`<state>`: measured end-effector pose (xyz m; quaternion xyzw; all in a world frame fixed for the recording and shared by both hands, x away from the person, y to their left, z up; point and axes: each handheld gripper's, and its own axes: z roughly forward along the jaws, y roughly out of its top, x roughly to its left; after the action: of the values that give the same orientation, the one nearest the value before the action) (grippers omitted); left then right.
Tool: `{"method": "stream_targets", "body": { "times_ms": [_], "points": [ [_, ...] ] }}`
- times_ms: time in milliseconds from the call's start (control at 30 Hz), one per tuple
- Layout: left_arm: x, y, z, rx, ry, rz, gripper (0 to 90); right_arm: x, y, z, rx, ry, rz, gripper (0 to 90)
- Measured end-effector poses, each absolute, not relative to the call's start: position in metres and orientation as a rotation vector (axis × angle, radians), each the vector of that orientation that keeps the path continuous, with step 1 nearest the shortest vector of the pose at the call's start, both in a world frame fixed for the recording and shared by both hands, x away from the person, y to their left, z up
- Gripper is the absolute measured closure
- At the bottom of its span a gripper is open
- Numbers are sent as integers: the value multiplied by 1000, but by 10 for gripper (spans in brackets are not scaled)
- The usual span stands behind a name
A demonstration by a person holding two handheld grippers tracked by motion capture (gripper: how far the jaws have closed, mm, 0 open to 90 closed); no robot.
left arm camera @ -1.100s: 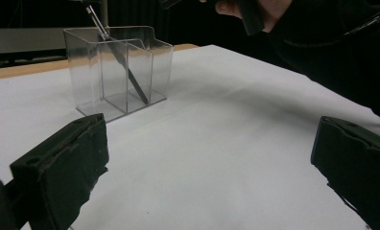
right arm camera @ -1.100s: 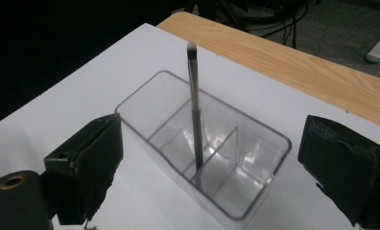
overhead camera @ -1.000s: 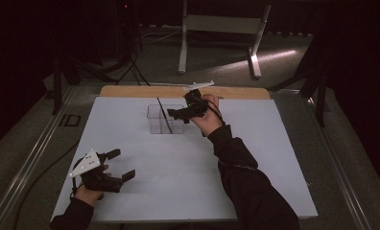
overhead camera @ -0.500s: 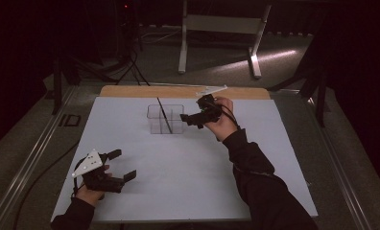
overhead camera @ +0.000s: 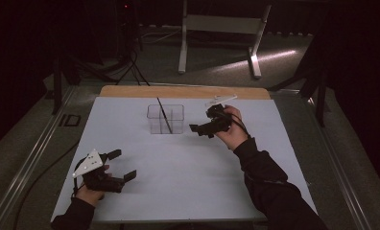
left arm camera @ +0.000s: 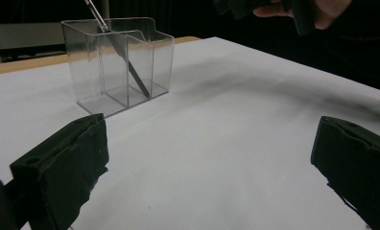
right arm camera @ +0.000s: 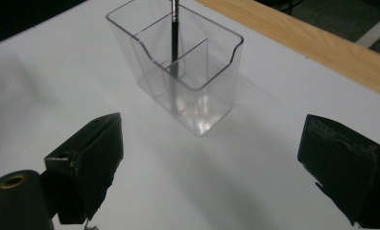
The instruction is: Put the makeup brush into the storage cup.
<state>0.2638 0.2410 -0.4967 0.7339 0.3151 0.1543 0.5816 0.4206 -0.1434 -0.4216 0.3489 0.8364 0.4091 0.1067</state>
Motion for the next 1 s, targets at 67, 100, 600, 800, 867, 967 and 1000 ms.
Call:
{"method": "stream_targets", "body": {
  "times_ms": [67, 100, 600, 800, 867, 967, 1000],
  "points": [
    [264, 241, -497, 1713, 738, 362, 9, 416, -150, -424, 1052, 2485, 1244, 86],
    [264, 241, -497, 1712, 738, 361, 9, 414, -152, -425, 1053, 2489, 1255, 86],
    [264, 241, -497, 1712, 739, 361, 9, 387, -164, -442, 1003, 2634, 1251, 85],
    [264, 241, -497, 1708, 742, 360, 9, 374, -172, -447, 952, 2671, 1248, 85],
    [264, 241, -497, 1711, 742, 360, 9, 371, -174, -448, 941, 2680, 1244, 86],
    [264, 241, -497, 1713, 740, 359, 9, 362, -180, -450, 902, 2697, 1198, 85],
    [264, 241, -497, 1713, 740, 359, 9, 359, -182, -451, 894, 2696, 1197, 85]
  ]
}}
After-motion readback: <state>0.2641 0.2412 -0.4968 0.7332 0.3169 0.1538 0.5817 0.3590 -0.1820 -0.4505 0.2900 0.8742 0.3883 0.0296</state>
